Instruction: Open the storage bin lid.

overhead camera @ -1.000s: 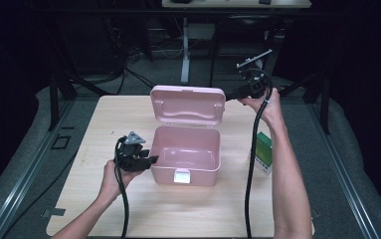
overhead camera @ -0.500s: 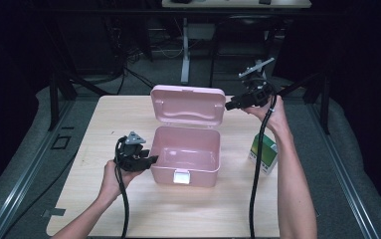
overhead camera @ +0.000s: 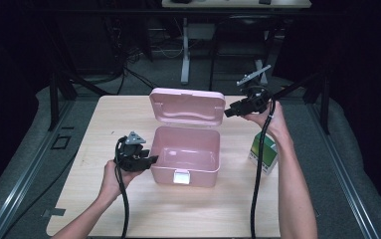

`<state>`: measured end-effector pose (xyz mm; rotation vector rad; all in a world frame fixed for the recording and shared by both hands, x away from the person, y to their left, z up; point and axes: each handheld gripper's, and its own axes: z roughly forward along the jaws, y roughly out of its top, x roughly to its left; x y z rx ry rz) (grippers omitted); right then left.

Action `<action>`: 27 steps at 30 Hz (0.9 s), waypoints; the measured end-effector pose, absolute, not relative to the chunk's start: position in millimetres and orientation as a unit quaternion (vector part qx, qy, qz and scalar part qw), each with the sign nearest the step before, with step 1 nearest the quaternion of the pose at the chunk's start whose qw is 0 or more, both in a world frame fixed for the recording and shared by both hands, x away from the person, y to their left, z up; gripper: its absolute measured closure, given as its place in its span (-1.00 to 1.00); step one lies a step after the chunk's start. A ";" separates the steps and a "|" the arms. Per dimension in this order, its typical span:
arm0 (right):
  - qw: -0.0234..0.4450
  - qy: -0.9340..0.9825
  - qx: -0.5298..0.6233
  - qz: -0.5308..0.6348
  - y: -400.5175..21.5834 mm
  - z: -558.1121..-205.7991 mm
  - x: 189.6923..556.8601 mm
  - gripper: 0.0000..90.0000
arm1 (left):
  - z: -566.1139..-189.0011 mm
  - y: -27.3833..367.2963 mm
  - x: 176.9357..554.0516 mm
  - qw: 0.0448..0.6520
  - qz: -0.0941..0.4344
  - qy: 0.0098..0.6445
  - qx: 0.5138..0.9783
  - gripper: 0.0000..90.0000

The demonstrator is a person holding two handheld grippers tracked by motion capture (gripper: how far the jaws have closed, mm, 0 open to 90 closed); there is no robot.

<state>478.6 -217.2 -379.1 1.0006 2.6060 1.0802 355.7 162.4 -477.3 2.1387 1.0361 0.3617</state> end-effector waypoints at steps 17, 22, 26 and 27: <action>0.072 0.868 0.341 0.355 -208.8 -385.8 472.3 0.19 | -477.9 163.4 355.8 0.358 0.143 0.403 0.830 0.33; 0.060 0.858 0.366 0.356 -209.8 -386.7 475.5 0.17 | -477.5 163.0 355.9 0.356 0.141 0.399 0.833 0.32; 0.060 0.850 0.383 0.356 -208.8 -385.1 479.4 0.16 | -476.9 163.5 356.5 0.352 0.141 0.396 0.837 0.32; 0.056 0.850 0.384 0.357 -209.6 -385.1 481.4 0.14 | -476.8 163.5 356.5 0.351 0.141 0.395 0.837 0.32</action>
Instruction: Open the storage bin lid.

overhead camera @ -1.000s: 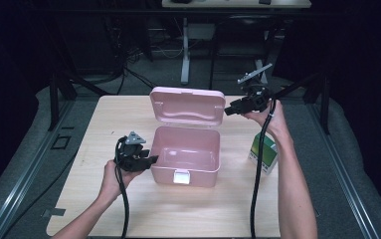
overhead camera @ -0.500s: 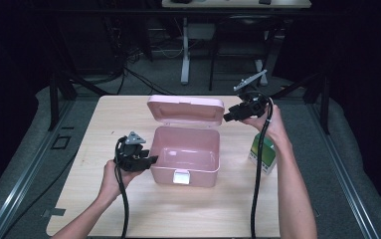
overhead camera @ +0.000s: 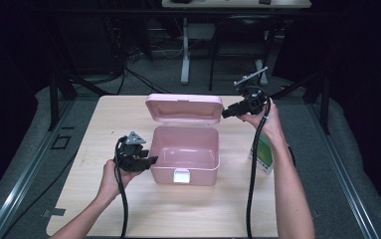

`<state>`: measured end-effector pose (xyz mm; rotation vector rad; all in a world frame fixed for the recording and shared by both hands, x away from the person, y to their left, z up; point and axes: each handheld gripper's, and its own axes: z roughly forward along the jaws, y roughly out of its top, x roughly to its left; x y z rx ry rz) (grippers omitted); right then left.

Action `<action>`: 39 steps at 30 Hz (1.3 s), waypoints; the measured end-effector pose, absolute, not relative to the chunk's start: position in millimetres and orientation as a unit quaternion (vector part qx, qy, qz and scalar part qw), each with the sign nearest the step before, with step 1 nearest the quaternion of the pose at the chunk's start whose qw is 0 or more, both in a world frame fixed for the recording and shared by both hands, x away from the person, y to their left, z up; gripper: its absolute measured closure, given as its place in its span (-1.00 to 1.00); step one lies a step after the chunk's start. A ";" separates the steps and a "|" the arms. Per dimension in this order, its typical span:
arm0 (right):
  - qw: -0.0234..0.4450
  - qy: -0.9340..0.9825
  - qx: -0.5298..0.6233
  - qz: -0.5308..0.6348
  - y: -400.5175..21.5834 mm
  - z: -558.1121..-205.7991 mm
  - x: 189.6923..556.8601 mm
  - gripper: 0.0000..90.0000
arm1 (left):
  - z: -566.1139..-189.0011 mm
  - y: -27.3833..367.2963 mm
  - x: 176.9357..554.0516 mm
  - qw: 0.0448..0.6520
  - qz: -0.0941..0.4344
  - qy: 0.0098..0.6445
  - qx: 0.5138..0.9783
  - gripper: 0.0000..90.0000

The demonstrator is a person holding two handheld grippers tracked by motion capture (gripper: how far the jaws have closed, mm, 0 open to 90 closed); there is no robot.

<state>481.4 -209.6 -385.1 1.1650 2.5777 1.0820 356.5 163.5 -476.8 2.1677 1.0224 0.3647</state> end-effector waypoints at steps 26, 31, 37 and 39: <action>0.068 0.843 0.434 0.309 -207.6 -400.6 498.4 0.10 | -477.5 162.9 356.7 0.358 0.139 0.398 0.833 0.31; 0.048 0.854 0.405 0.325 -212.7 -396.6 487.4 0.04 | -478.0 163.4 356.8 0.360 0.139 0.397 0.833 0.31; 0.071 0.839 0.392 0.371 -199.2 -399.2 490.1 0.11 | -478.5 163.0 357.0 0.358 0.140 0.396 0.834 0.32; 0.080 0.837 0.390 0.375 -191.0 -403.2 492.7 0.31 | -478.5 163.3 356.9 0.357 0.140 0.395 0.835 0.33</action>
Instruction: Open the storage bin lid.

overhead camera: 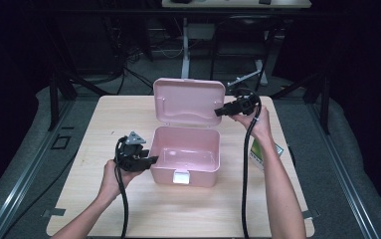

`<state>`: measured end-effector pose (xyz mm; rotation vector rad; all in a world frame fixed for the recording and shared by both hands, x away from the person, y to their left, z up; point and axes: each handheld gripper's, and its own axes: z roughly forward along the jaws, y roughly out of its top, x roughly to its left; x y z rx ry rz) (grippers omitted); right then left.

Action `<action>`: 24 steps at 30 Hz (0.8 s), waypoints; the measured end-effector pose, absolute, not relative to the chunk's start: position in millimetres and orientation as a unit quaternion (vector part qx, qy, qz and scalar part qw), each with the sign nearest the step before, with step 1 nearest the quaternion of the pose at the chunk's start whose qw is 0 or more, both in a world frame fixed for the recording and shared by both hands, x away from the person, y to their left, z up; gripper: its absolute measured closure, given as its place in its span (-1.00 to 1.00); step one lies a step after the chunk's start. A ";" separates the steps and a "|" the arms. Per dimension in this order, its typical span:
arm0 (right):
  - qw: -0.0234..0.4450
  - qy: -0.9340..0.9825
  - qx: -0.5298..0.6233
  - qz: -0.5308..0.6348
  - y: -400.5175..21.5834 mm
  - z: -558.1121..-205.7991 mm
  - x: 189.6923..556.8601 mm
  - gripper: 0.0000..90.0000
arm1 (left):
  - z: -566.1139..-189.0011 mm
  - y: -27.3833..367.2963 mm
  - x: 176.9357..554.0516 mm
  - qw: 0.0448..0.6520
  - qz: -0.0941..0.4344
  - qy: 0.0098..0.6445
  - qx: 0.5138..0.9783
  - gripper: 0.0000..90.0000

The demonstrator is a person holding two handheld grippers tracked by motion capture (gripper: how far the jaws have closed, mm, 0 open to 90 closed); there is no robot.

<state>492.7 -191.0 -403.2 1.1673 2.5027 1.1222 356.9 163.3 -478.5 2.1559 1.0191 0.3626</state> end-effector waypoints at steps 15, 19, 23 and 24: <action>0.110 0.808 0.445 0.370 -180.6 -431.6 516.0 0.60 | -477.8 160.8 356.7 0.352 0.143 0.395 0.836 0.29; 0.106 0.804 0.457 0.366 -177.9 -437.0 522.7 0.59 | -477.5 160.1 356.6 0.350 0.144 0.396 0.837 0.27; 0.097 0.807 0.465 0.349 -176.0 -444.0 528.8 0.56 | -476.8 160.0 356.8 0.347 0.139 0.395 0.839 0.26; 0.092 0.805 0.468 0.353 -176.7 -445.4 529.6 0.56 | -476.7 160.0 356.8 0.347 0.139 0.395 0.839 0.26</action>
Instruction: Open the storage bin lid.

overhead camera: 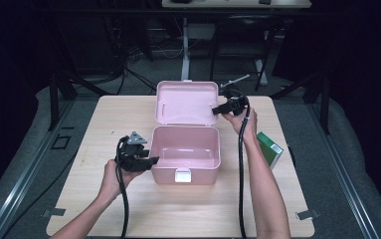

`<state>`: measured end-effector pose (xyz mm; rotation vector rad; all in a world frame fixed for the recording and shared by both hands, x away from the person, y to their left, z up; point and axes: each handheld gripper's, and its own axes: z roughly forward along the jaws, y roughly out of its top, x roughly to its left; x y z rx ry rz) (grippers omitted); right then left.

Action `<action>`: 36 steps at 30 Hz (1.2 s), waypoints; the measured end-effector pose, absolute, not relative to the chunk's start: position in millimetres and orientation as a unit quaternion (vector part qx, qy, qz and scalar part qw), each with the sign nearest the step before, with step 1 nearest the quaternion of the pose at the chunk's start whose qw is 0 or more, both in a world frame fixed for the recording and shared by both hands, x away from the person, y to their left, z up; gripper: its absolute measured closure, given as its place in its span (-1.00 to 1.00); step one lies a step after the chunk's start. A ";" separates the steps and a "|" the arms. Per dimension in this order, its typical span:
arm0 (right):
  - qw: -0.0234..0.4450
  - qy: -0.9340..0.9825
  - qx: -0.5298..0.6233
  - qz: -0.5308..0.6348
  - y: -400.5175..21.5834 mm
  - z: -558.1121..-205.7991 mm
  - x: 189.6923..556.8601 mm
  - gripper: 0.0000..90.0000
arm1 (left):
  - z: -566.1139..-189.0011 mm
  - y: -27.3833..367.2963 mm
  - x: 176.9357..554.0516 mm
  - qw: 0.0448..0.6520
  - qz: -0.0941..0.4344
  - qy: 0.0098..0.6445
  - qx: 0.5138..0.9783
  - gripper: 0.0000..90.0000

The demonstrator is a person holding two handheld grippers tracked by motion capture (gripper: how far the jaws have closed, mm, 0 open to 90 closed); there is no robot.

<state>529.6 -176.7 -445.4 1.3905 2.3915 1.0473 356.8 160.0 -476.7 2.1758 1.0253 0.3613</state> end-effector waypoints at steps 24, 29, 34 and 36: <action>0.071 0.807 0.495 0.313 -167.8 -461.4 532.0 0.18 | -476.8 159.9 356.5 0.350 0.131 0.397 0.838 0.13; 0.063 0.809 0.497 0.308 -168.4 -461.7 530.7 0.26 | -476.4 160.0 355.9 0.351 0.129 0.397 0.838 0.14; 0.064 0.808 0.496 0.310 -168.8 -462.7 531.4 0.31 | -476.3 159.4 354.7 0.351 0.128 0.395 0.839 0.14; 0.065 0.809 0.494 0.310 -168.5 -462.9 531.2 0.30 | -476.6 159.2 353.4 0.353 0.128 0.397 0.837 0.14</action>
